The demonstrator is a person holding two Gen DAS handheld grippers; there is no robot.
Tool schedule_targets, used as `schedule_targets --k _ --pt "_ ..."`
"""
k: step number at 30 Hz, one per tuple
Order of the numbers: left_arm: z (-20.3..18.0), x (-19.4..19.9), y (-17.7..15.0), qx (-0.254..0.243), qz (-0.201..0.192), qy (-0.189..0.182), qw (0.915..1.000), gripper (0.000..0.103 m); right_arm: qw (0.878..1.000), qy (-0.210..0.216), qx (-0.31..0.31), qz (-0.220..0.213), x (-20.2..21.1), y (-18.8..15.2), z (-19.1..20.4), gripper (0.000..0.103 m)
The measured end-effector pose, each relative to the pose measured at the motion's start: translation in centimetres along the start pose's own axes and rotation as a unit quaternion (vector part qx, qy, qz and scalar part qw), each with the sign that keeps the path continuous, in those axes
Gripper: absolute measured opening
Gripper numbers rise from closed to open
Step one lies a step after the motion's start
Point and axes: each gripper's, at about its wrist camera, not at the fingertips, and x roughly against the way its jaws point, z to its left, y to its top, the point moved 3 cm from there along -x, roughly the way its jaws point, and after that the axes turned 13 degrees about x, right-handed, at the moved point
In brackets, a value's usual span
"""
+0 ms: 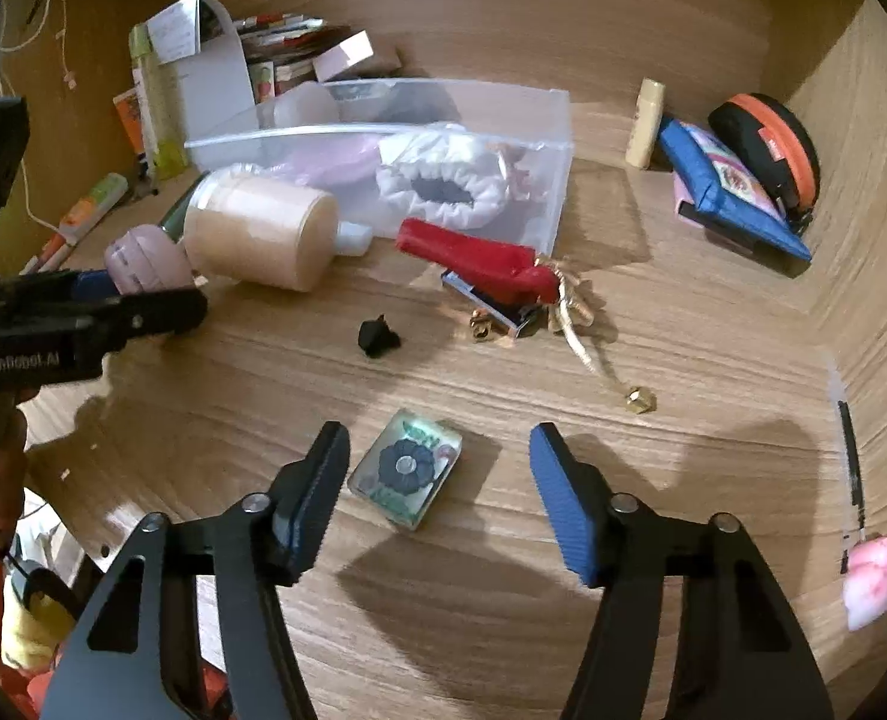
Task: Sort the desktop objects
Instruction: 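Grasp the green square tag with the right tool while the left tool grasps the pink round case, then carry the green tag and pink case over the clear box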
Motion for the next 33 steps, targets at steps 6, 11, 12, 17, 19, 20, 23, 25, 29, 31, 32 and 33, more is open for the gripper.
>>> schedule_targets --k 6,11,12,17,19,20,23,25,29,31,32,33 --pt "0.1 -0.4 -0.2 0.003 0.006 -0.004 1.0000 0.063 1.000 0.001 0.003 -0.002 -0.3 -0.2 0.4 0.029" --pt "0.3 0.0 -0.4 0.008 0.000 -0.002 1.0000 0.062 1.000 0.010 -0.007 -0.004 -0.2 -0.2 0.0 0.022" --pt "0.3 0.0 -0.5 0.009 0.000 -0.002 1.0000 0.062 1.000 0.011 -0.013 -0.005 -0.2 -0.1 -0.2 0.022" --pt "0.4 0.7 -0.5 0.011 -0.007 0.001 0.9999 0.062 0.999 0.024 -0.025 -0.017 0.3 0.5 -0.8 0.022" --pt "0.4 1.2 -0.4 0.012 -0.014 0.002 0.9998 0.062 0.999 0.023 -0.020 -0.021 0.6 0.9 -0.9 0.022" --pt "0.3 1.4 -0.3 0.013 -0.018 0.002 0.9998 0.062 0.999 0.020 -0.018 -0.027 0.8 1.3 -1.0 0.022" --pt "0.2 2.4 0.0 0.014 -0.030 0.004 0.9994 0.062 0.999 0.017 -0.015 -0.042 1.3 2.4 -1.3 0.022" --pt "0.1 3.0 0.4 0.014 -0.038 0.003 0.9992 0.062 0.998 0.027 -0.018 -0.053 1.6 3.1 -1.7 0.022" --pt "0.1 4.2 1.1 0.015 -0.055 0.006 0.9984 0.062 0.997 0.026 -0.014 -0.074 2.5 4.9 -2.2 0.022" --pt "0.2 4.7 1.5 0.017 -0.063 0.007 0.9978 0.062 0.996 0.025 -0.009 -0.085 2.9 5.7 -2.4 0.022" --pt "0.2 4.9 1.7 0.019 -0.065 0.007 0.9977 0.062 0.995 0.026 -0.008 -0.091 3.1 6.1 -2.5 0.022" --pt "0.2 5.1 2.0 0.020 -0.067 0.006 0.9975 0.062 0.995 0.028 -0.007 -0.096 3.2 6.6 -2.6 0.022"
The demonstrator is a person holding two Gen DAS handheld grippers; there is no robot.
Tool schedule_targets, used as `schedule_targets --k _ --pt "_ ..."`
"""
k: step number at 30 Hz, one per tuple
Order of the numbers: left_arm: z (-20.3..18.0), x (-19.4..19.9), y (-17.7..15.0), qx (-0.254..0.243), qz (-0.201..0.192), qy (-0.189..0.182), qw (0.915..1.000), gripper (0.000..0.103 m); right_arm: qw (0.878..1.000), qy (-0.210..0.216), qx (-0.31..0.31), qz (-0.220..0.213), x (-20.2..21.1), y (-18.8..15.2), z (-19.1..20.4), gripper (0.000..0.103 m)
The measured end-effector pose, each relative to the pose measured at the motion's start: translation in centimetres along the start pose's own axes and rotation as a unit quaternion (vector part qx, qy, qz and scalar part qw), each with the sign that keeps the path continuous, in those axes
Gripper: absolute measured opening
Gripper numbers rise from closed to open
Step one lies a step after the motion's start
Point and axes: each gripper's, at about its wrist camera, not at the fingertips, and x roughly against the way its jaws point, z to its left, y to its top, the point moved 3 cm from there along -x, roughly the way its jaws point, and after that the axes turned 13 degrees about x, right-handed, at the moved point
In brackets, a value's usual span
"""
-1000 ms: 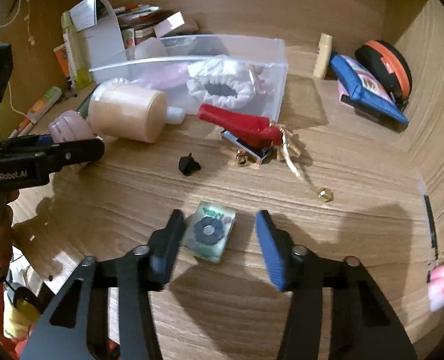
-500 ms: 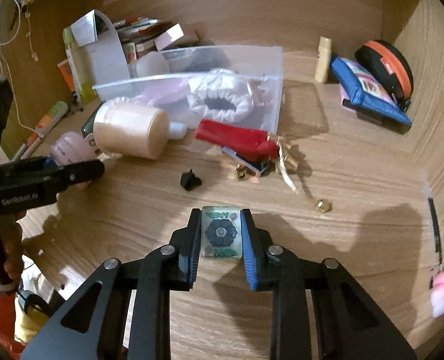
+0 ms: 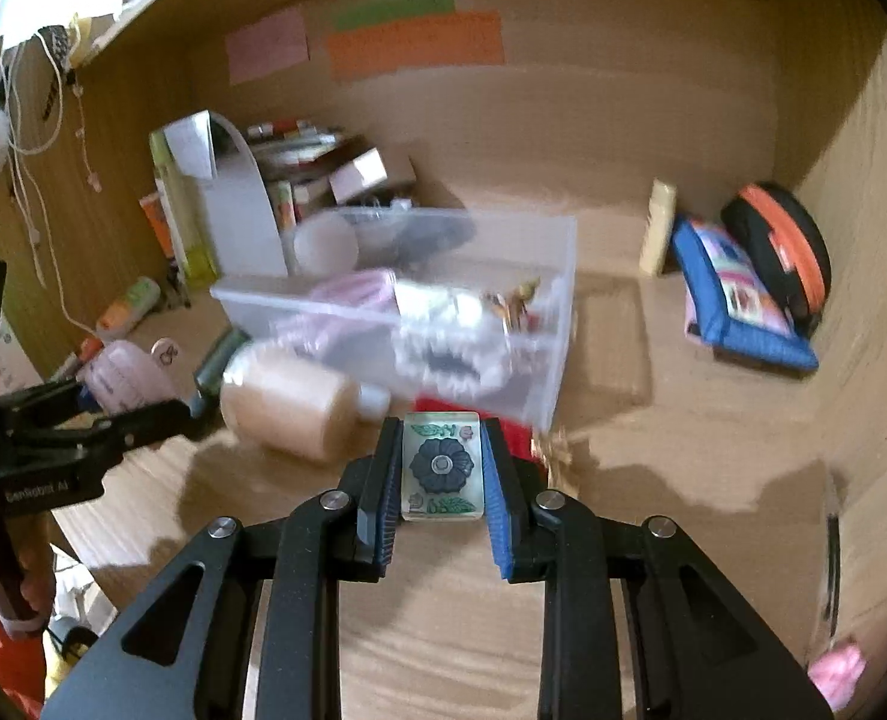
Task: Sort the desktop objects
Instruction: 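Carry the green tag and pink case over the clear box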
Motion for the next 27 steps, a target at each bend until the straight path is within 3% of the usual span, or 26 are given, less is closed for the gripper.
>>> schedule_targets --k 5,10,21,27 --pt "0.0 0.7 1.6 0.003 -0.008 -0.009 0.9999 0.062 1.000 0.010 0.002 -0.022 0.2 2.3 -0.6 0.022" --pt "0.2 0.8 3.6 0.012 0.007 -0.054 0.9985 0.062 0.999 0.019 0.006 -0.041 -0.1 4.2 -1.2 0.022" --pt "-0.6 0.8 8.6 -0.023 -0.026 -0.015 0.9993 0.062 0.999 0.027 0.012 -0.045 -3.1 7.8 -2.8 0.022" --pt "-1.8 0.5 11.1 -0.040 -0.046 -0.013 0.9981 0.062 0.999 0.022 0.023 -0.037 -4.6 9.5 -3.4 0.022"
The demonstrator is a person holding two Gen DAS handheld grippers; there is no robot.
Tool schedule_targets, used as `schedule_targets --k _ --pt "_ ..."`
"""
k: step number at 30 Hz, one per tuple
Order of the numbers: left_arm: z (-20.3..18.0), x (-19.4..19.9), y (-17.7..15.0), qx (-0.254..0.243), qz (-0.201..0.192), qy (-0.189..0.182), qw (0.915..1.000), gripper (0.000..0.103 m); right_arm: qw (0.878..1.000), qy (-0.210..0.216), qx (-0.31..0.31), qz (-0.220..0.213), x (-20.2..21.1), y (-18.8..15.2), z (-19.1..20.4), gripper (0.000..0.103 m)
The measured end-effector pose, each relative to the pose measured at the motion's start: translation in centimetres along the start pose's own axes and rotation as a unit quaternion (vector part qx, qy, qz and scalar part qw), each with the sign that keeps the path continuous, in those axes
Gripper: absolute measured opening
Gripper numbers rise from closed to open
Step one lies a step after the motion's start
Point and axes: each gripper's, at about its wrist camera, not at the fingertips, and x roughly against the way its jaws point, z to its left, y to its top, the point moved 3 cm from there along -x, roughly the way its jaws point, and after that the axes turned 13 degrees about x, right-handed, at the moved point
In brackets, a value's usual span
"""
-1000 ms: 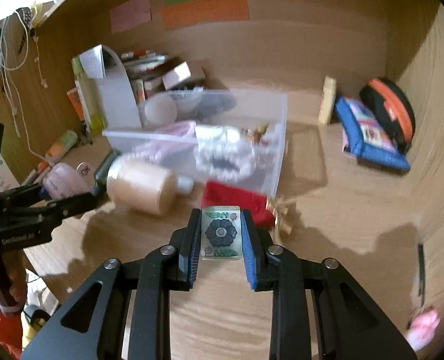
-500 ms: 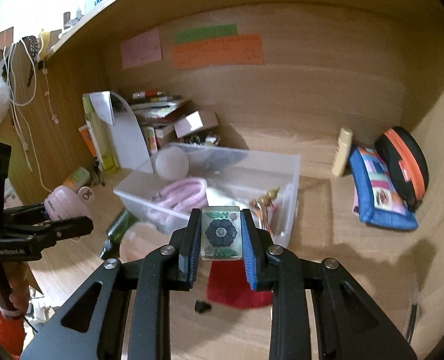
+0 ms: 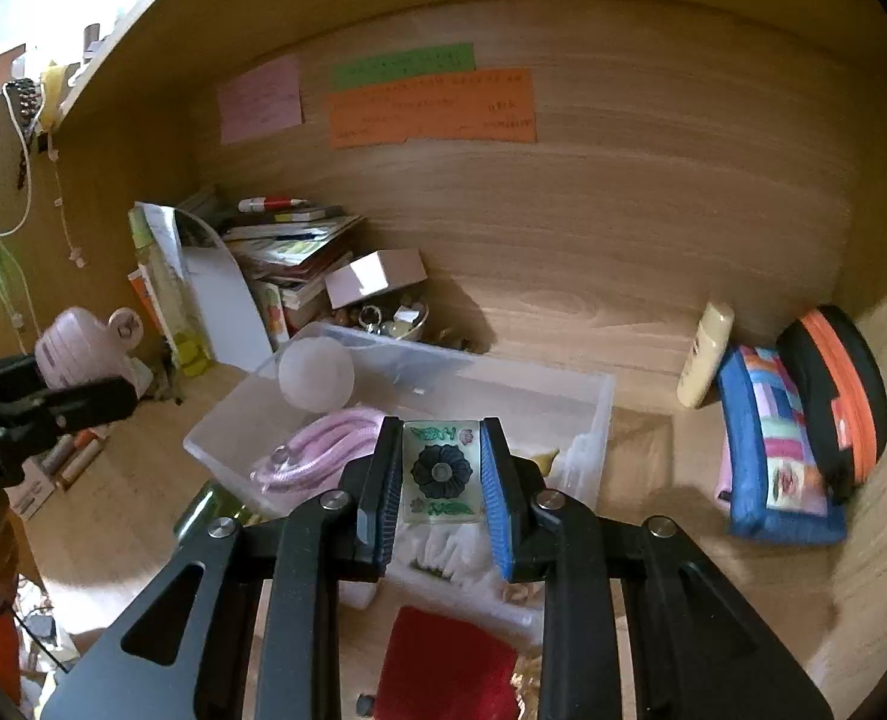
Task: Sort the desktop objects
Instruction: 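Carry the green tag and pink case over the clear box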
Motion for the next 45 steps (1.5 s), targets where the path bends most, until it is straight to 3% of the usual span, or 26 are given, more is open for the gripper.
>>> schedule_targets --k 11,21,25,28,45 --pt "-1.2 -4.8 2.4 -0.009 0.021 -0.006 0.9997 0.062 1.000 -0.013 0.016 0.007 -2.1 2.4 -1.5 0.022" --pt "-1.2 -11.3 2.8 -0.008 0.086 -0.001 0.9963 0.062 0.998 0.007 0.002 0.057 -7.2 1.5 -2.5 0.022" --pt "-1.1 -14.2 2.1 -0.003 0.140 -0.005 0.9902 0.062 0.996 0.014 -0.003 0.084 -9.0 0.4 -2.4 0.022" --pt "-1.4 -15.6 1.9 -0.008 0.159 0.002 0.9873 0.062 0.995 0.021 -0.007 0.101 -10.2 -0.3 -2.3 0.022" --pt "-2.4 -19.0 0.9 -0.028 0.203 0.035 0.9782 0.062 0.991 0.009 0.013 0.136 -11.7 -1.5 -1.6 0.022"
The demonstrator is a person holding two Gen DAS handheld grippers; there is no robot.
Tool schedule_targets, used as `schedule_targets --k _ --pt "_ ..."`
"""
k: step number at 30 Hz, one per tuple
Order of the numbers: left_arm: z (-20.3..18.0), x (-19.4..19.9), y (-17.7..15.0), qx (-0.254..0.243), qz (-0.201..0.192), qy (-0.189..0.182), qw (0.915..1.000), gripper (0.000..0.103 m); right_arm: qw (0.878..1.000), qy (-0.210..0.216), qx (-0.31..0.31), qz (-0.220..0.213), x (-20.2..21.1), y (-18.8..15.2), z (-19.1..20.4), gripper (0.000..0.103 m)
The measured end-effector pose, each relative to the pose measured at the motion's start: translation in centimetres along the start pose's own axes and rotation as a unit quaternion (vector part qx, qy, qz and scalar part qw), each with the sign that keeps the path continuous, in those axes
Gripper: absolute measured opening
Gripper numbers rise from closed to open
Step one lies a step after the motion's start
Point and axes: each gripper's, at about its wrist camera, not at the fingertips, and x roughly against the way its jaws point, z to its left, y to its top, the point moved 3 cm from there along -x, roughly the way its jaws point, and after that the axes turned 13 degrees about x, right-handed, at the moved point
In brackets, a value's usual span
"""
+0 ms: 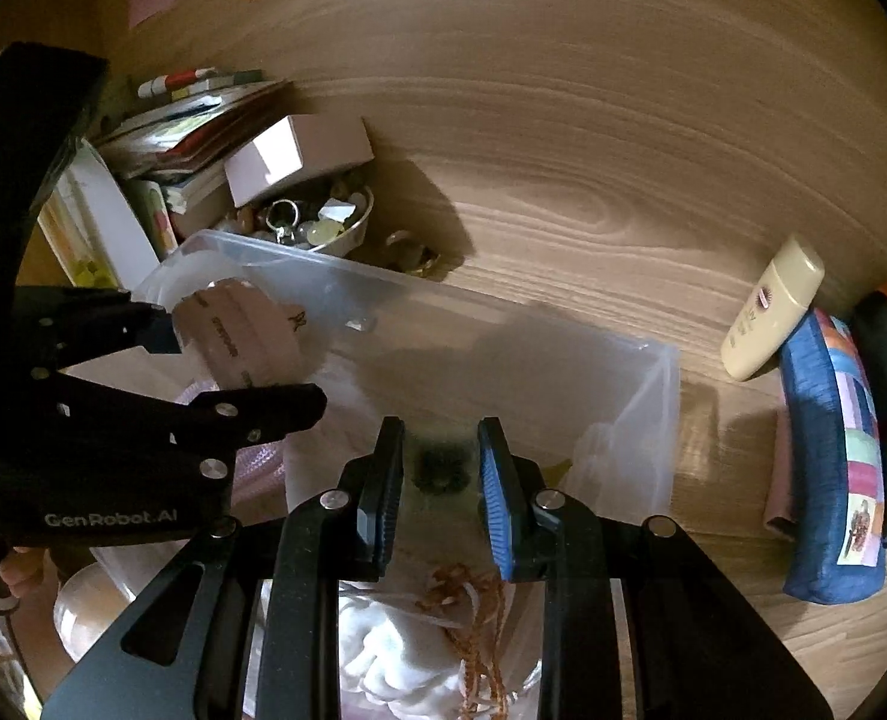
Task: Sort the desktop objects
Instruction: 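Carry the green tag and pink case over the clear box, then open both tools to drop the tag and pink case into the box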
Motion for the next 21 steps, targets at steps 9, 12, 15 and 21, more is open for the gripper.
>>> schedule_targets --k 9,12,15,21 --pt "0.5 0.8 -0.1 0.002 -0.009 0.006 0.9999 0.063 1.000 -0.007 0.001 -0.005 0.3 0.1 0.2 0.031" --pt "0.8 1.5 -0.1 0.000 -0.016 0.004 0.9999 0.063 1.000 -0.018 0.002 -0.014 1.0 0.2 0.0 0.042" --pt "1.2 2.2 -0.3 -0.004 -0.029 0.016 0.9994 0.069 0.999 -0.021 -0.003 -0.024 1.7 0.4 -0.3 0.060" --pt "1.8 3.9 -0.9 -0.017 -0.051 0.032 0.9981 0.074 0.998 -0.044 0.016 -0.051 3.9 1.0 -0.1 0.082"
